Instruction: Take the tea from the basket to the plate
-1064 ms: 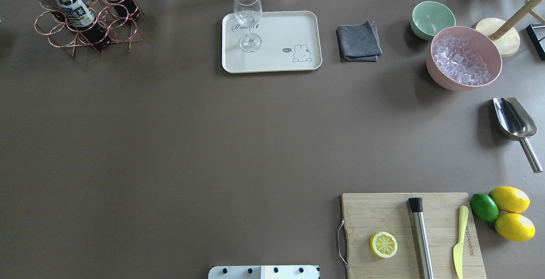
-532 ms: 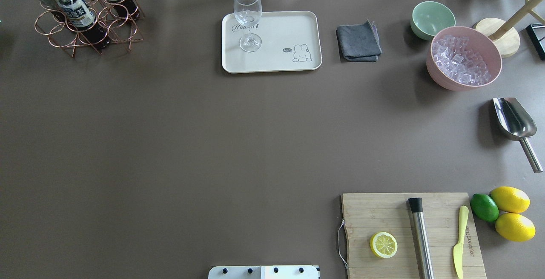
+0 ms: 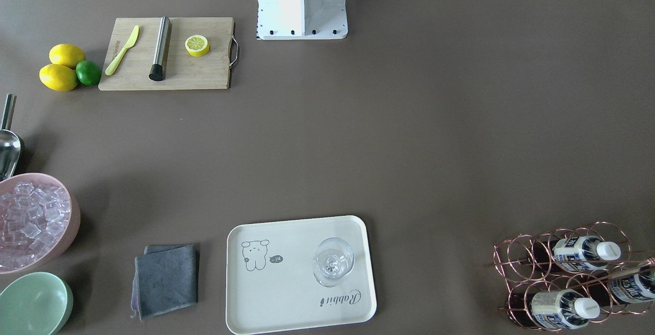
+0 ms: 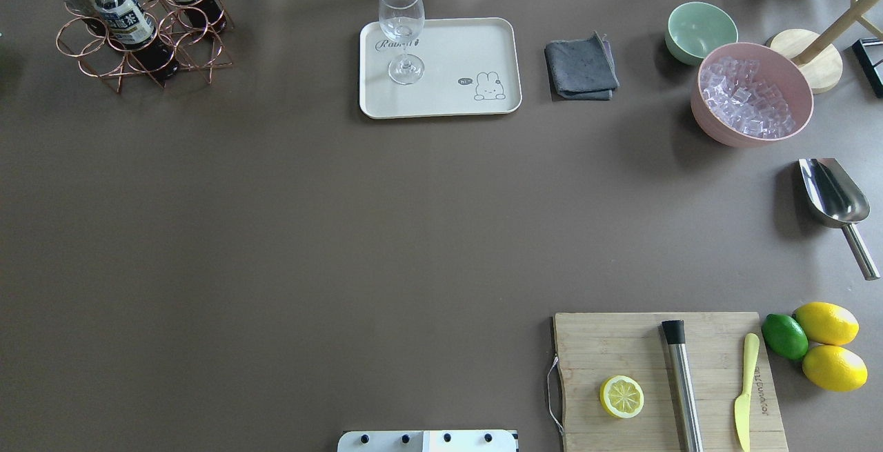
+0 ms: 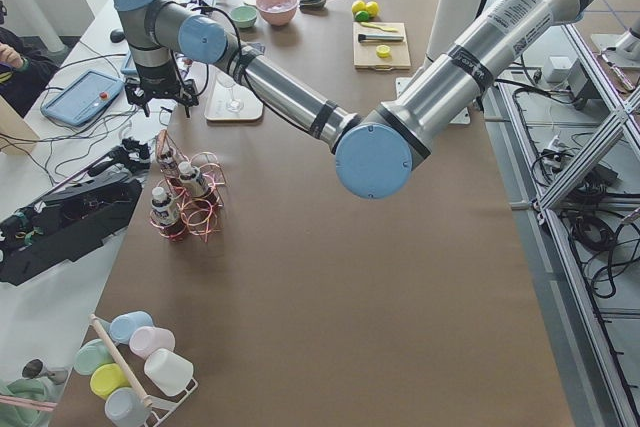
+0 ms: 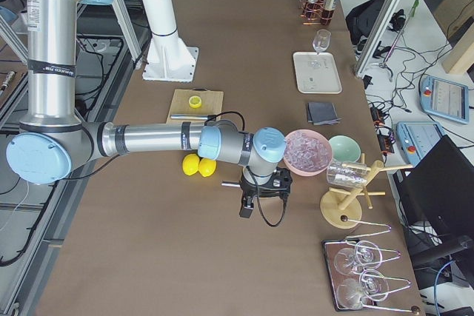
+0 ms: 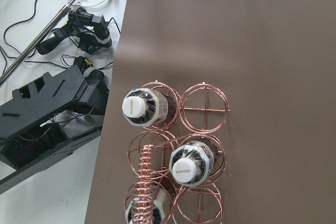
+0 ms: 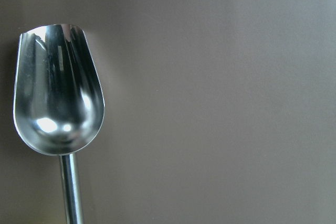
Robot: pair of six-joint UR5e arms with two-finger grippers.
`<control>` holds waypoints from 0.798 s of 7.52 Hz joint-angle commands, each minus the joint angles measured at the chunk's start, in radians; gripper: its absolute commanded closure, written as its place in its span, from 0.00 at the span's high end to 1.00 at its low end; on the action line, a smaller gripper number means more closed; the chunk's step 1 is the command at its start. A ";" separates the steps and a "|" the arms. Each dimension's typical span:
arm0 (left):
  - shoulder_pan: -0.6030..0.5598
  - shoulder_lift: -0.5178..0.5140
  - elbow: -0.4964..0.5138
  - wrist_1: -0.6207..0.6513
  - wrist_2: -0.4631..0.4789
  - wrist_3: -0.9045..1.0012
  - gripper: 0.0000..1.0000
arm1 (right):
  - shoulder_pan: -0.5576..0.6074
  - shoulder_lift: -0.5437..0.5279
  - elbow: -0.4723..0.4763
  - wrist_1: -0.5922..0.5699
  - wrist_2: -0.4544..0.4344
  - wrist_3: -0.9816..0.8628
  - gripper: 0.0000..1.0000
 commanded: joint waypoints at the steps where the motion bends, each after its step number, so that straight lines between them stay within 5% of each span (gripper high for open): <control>1: 0.006 -0.024 0.072 -0.005 -0.001 0.120 0.98 | 0.000 0.000 0.001 0.000 0.000 0.000 0.99; 6: 0.015 -0.020 0.187 -0.098 0.014 0.098 0.98 | 0.000 0.000 0.001 0.000 0.000 0.000 0.99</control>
